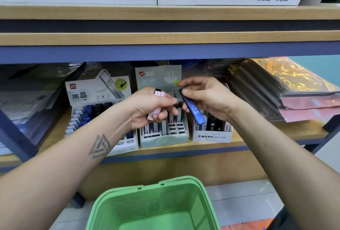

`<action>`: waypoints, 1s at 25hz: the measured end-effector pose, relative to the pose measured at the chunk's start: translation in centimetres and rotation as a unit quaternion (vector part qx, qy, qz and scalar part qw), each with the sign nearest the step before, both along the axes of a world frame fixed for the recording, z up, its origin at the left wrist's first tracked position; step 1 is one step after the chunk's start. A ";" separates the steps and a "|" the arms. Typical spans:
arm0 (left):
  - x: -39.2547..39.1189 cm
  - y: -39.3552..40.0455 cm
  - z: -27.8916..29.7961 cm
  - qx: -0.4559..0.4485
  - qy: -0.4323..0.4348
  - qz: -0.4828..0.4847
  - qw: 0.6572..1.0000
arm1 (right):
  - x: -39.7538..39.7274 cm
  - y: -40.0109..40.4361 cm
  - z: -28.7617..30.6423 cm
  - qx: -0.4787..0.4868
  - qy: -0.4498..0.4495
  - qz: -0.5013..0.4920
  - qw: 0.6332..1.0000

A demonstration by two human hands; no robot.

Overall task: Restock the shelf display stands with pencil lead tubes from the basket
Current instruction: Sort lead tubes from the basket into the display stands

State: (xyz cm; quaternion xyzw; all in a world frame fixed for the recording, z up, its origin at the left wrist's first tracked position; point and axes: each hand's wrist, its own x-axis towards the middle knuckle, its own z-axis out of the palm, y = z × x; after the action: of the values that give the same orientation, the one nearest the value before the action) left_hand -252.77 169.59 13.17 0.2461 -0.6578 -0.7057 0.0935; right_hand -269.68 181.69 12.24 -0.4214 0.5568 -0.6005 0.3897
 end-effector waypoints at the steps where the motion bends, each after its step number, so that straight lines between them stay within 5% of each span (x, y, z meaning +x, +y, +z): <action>1: 0.2 -0.3 0.2 0.005 0.017 0.015 1.000 | 0.6 -0.3 -0.1 -0.007 0.012 0.010 1.000; 7: 1.8 -2.0 0.9 -0.022 0.026 0.076 0.997 | 3.4 -2.3 0.1 -0.021 0.132 0.020 0.991; 13: 6.6 -4.9 1.4 -0.086 0.001 0.150 0.985 | 3.9 -3.5 -0.5 -0.021 -0.002 0.014 1.000; 19: 9.6 -6.3 0.4 -0.098 -0.064 0.132 0.984 | 6.5 -5.9 -0.6 -0.032 -0.023 -0.020 0.999; 25: 12.0 -8.2 0.0 -0.033 -0.095 0.152 0.983 | 8.5 -7.9 -0.8 -0.002 0.138 -0.008 0.990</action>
State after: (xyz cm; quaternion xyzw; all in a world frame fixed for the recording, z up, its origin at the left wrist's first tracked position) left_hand -240.76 161.38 13.18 0.4061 -0.6412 -0.6348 0.1451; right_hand -261.15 173.76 11.47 -0.4968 0.6070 -0.5410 0.3037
